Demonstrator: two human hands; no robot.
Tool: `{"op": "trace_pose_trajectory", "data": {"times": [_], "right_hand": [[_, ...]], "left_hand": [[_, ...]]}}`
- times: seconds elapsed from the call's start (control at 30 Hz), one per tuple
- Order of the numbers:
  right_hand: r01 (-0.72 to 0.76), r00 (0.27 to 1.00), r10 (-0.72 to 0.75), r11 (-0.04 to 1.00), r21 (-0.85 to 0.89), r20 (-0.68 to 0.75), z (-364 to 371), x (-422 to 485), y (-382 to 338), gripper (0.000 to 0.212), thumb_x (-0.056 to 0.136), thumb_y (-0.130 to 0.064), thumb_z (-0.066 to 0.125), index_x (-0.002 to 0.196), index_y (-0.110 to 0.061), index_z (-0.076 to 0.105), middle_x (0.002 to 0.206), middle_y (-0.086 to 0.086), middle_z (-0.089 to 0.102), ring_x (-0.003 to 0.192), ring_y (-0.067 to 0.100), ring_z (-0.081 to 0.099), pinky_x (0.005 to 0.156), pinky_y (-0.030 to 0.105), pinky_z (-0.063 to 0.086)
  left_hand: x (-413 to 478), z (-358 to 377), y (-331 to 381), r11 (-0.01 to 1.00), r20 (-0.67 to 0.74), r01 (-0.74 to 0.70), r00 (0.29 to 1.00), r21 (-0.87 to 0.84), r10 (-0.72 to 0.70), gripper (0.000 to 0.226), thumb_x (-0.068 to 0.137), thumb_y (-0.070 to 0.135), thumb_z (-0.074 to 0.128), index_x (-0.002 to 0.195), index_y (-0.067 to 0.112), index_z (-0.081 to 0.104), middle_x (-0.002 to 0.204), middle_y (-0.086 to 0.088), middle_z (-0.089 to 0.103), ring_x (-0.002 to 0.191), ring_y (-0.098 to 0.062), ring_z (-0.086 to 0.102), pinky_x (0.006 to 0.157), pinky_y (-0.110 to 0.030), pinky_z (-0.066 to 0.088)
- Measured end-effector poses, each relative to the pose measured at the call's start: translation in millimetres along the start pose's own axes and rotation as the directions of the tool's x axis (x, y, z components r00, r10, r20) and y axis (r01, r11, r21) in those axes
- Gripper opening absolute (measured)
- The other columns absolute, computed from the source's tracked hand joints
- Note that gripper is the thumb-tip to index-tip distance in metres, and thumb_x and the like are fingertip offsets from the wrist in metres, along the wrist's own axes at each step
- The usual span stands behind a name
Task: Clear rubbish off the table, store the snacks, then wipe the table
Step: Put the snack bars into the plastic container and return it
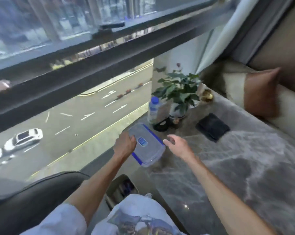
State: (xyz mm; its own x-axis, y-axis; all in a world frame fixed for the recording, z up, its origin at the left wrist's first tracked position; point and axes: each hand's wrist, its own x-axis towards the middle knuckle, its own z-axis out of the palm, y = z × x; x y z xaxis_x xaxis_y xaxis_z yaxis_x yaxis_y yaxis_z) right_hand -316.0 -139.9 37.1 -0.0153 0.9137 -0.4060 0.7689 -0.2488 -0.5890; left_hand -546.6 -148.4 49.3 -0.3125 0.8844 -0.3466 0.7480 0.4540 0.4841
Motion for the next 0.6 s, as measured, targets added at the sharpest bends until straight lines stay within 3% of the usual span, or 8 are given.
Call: {"op": "trace_pose_trajectory", "data": {"times": [0.2, 0.3, 0.4, 0.5, 0.6], "right_hand": [[-0.037, 0.983, 0.056, 0.994, -0.106, 0.177, 31.1, 51.6, -37.0, 0.065, 0.091, -0.051, 0.053, 0.147, -0.021, 0.039, 0.152, 0.003, 0.044, 0.138, 0.022, 0.042, 0.112, 0.034, 0.034], [-0.101, 0.970, 0.115, 0.992, -0.076, 0.215, 39.2, 67.4, -43.8, 0.070, 0.091, -0.051, 0.053, 0.151, -0.020, 0.031, 0.155, 0.003, 0.038, 0.141, 0.024, 0.039, 0.113, 0.037, 0.033], [-0.171, 0.957, 0.171, 0.985, -0.018, 0.233, 41.0, 73.8, -43.6, 0.074, 0.091, -0.053, 0.052, 0.152, -0.021, 0.026, 0.157, 0.004, 0.034, 0.143, 0.025, 0.035, 0.114, 0.040, 0.031], [-0.240, 0.938, 0.233, 0.971, -0.003, 0.257, 46.9, 78.5, -42.8, 0.072, 0.093, -0.051, 0.050, 0.153, -0.019, 0.025, 0.158, 0.005, 0.033, 0.143, 0.027, 0.035, 0.115, 0.041, 0.031], [-0.252, 0.927, 0.218, 0.965, 0.075, 0.307, 52.0, 74.9, -41.8, 0.055, 0.095, -0.045, 0.049, 0.143, -0.019, 0.045, 0.144, 0.005, 0.051, 0.128, 0.024, 0.052, 0.109, 0.040, 0.041]], "left_hand": [[27.9, 13.4, -38.4, 0.940, 0.144, 0.230, 0.969, -0.254, -0.198, 0.063, 0.093, 0.047, 0.039, 0.134, -0.001, 0.038, 0.138, -0.023, 0.049, 0.123, -0.040, 0.051, 0.103, -0.047, 0.045], [35.5, 21.7, -44.8, 0.854, 0.254, 0.387, 0.916, -0.348, -0.312, 0.073, 0.093, 0.048, 0.039, 0.145, 0.000, 0.023, 0.149, -0.022, 0.039, 0.131, -0.039, 0.045, 0.107, -0.044, 0.040], [35.2, 25.3, -45.0, 0.761, 0.386, 0.495, 0.856, -0.420, -0.344, 0.074, 0.093, 0.046, 0.039, 0.150, 0.007, 0.012, 0.149, -0.017, 0.039, 0.126, -0.037, 0.049, 0.101, -0.045, 0.046], [36.3, 30.2, -48.3, 0.693, 0.474, 0.547, 0.818, -0.470, -0.326, 0.064, 0.093, 0.047, 0.040, 0.143, 0.008, 0.026, 0.139, -0.012, 0.048, 0.111, -0.031, 0.055, 0.084, -0.039, 0.050], [33.1, 33.6, -49.2, 0.606, 0.551, 0.584, 0.790, -0.540, -0.271, 0.048, 0.094, 0.041, 0.044, 0.131, 0.011, 0.041, 0.127, -0.011, 0.058, 0.101, -0.027, 0.060, 0.081, -0.040, 0.051]]}}
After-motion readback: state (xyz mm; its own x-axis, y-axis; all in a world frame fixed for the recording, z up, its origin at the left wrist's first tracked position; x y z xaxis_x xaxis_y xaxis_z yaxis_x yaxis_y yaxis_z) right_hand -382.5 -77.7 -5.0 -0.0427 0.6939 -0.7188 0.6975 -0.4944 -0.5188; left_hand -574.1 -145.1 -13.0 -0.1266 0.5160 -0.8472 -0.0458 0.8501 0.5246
